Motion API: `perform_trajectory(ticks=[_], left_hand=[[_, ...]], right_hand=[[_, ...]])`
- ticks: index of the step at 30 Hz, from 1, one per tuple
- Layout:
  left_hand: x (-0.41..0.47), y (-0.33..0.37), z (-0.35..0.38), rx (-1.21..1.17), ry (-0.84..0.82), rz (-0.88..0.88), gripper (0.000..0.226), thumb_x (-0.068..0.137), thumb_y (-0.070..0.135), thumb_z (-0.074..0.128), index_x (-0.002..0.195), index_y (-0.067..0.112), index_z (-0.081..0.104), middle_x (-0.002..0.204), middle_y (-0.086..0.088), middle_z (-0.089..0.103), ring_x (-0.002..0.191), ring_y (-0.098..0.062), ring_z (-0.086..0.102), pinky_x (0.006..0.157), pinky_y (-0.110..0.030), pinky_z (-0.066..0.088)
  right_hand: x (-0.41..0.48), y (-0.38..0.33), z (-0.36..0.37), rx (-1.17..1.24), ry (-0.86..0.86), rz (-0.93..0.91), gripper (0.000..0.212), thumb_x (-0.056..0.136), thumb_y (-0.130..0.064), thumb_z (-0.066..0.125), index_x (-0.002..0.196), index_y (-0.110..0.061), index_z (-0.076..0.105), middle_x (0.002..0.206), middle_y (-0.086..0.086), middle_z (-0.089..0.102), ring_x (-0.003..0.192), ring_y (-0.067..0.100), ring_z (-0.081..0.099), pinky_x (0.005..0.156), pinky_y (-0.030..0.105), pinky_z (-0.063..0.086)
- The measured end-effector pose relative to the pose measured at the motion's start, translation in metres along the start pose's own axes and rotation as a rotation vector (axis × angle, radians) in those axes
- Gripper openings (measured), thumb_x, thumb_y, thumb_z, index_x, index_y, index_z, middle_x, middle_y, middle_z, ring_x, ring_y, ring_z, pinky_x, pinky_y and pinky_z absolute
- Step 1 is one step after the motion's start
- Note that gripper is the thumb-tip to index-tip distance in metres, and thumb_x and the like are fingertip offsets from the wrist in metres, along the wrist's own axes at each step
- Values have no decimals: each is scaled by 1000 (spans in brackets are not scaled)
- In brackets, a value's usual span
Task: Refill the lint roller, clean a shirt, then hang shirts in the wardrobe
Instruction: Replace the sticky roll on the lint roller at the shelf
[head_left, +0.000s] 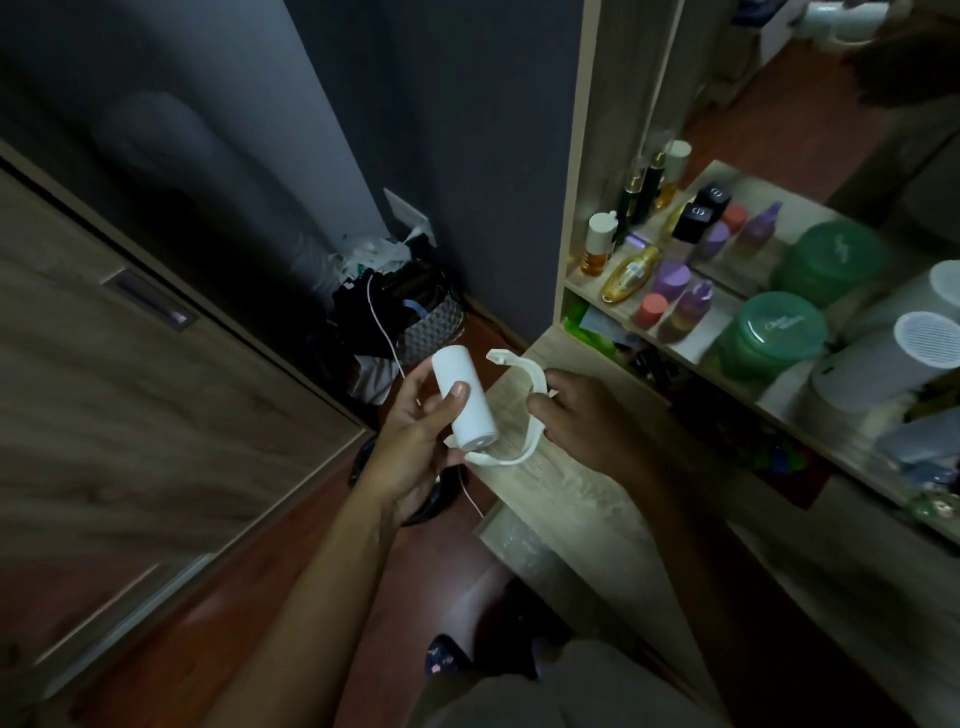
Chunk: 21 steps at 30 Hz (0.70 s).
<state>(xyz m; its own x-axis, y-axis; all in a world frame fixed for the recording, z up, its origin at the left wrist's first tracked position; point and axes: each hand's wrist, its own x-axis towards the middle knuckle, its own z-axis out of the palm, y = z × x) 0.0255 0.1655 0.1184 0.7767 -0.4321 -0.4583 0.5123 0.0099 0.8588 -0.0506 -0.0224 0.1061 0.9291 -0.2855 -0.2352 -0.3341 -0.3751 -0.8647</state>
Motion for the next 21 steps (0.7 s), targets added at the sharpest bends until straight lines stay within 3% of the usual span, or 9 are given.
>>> perform_trajectory(ticks=[5, 9, 11, 15, 21], left_hand=[[-3, 6, -3, 19, -68, -23, 61, 81, 27, 75, 138, 31, 52, 104, 5, 72, 102, -20, 70, 82, -56, 57], [-3, 10, -5, 15, -98, -31, 60, 86, 24, 71, 141, 30, 50, 110, 6, 73, 106, -21, 69, 89, -64, 53], [-3, 12, -6, 20, -100, -24, 61, 86, 23, 71, 142, 29, 49, 111, 7, 73, 107, -21, 68, 85, -60, 56], [-4, 13, -6, 17, -118, -28, 63, 86, 22, 70, 144, 27, 47, 113, 2, 72, 99, -17, 70, 65, -41, 60], [-6, 12, -7, 14, -165, -36, 61, 88, 20, 67, 145, 27, 44, 119, -1, 71, 106, -22, 69, 78, -52, 59]], right_hand=[[4, -5, 3, -113, 54, -54, 37, 94, -26, 57, 60, -22, 42, 53, -4, 46, 51, 12, 44, 53, 32, 37], [6, -8, 7, -168, 79, -80, 33, 96, -30, 56, 66, -18, 49, 57, 1, 55, 53, 18, 54, 53, 37, 46], [6, -10, 9, -188, 92, -93, 34, 97, -30, 55, 66, -19, 48, 56, -1, 53, 53, 17, 54, 54, 35, 46], [5, -14, 10, -239, 121, -100, 32, 97, -32, 54, 68, -19, 51, 59, -2, 55, 57, 18, 57, 57, 38, 49], [1, -17, 6, -268, 136, -94, 30, 99, -32, 52, 72, -17, 54, 63, 2, 61, 60, 18, 60, 59, 39, 52]])
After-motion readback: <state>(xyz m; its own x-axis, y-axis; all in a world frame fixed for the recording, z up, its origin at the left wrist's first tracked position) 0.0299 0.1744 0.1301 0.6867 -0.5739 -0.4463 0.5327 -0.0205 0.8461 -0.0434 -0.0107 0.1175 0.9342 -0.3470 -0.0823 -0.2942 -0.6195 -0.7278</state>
